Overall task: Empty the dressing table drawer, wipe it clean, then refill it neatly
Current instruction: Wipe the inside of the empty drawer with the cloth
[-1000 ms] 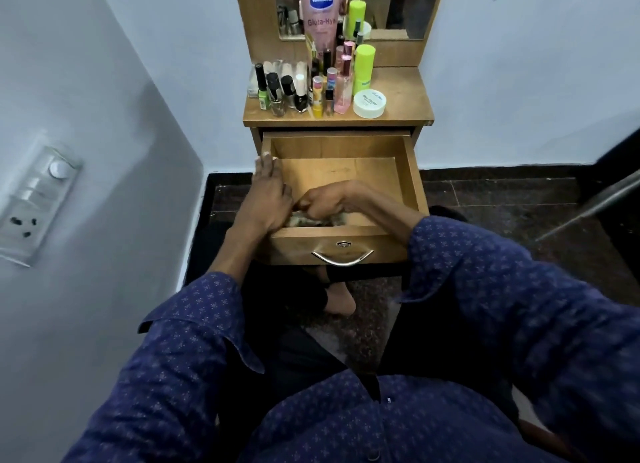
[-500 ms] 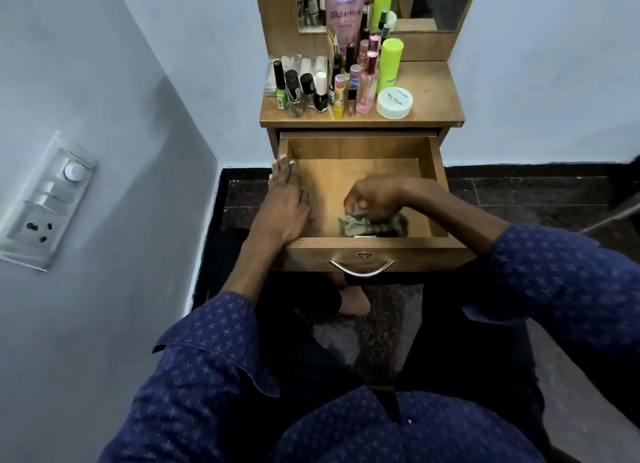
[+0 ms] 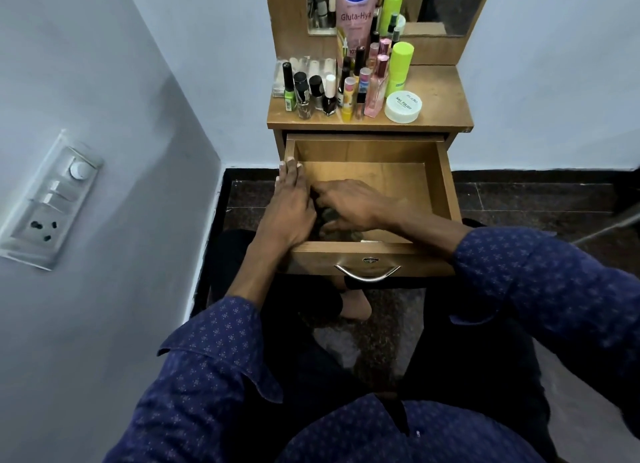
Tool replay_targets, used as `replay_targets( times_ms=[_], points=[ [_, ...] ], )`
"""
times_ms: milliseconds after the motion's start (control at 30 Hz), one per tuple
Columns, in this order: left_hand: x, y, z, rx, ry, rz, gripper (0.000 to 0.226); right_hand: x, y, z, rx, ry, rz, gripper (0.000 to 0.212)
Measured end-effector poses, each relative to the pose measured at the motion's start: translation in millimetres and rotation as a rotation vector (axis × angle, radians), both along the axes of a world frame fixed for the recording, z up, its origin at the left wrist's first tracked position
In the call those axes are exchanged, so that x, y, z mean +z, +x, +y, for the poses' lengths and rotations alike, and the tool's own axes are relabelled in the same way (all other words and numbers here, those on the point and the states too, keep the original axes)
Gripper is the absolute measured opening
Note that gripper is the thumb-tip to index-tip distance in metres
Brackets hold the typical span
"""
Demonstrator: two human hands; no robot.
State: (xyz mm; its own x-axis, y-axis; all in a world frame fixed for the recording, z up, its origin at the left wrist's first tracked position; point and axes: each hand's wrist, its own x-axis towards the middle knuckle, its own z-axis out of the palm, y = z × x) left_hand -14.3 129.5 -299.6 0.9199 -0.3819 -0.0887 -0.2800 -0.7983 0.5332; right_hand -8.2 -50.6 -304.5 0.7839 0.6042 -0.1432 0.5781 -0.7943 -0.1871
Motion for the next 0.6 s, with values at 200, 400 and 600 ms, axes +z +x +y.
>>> replay_targets(
  times_ms=[200,400,600],
  points=[
    [-1.7,0.0,0.4,0.005,-0.022,0.005,0.068,-3.1,-2.6,-1.1,0.095,0.022,-0.036,0.012],
    [-2.2,2.2,1.1,-0.007,0.004,0.014,0.076,-23.1,69.0,-10.7,-0.06,-0.016,-0.232,0.035],
    [-1.9,1.7,-1.6,0.005,-0.004,-0.009,0.071,-3.1,25.3,-0.3,0.017,0.118,0.008,0.018]
  ],
)
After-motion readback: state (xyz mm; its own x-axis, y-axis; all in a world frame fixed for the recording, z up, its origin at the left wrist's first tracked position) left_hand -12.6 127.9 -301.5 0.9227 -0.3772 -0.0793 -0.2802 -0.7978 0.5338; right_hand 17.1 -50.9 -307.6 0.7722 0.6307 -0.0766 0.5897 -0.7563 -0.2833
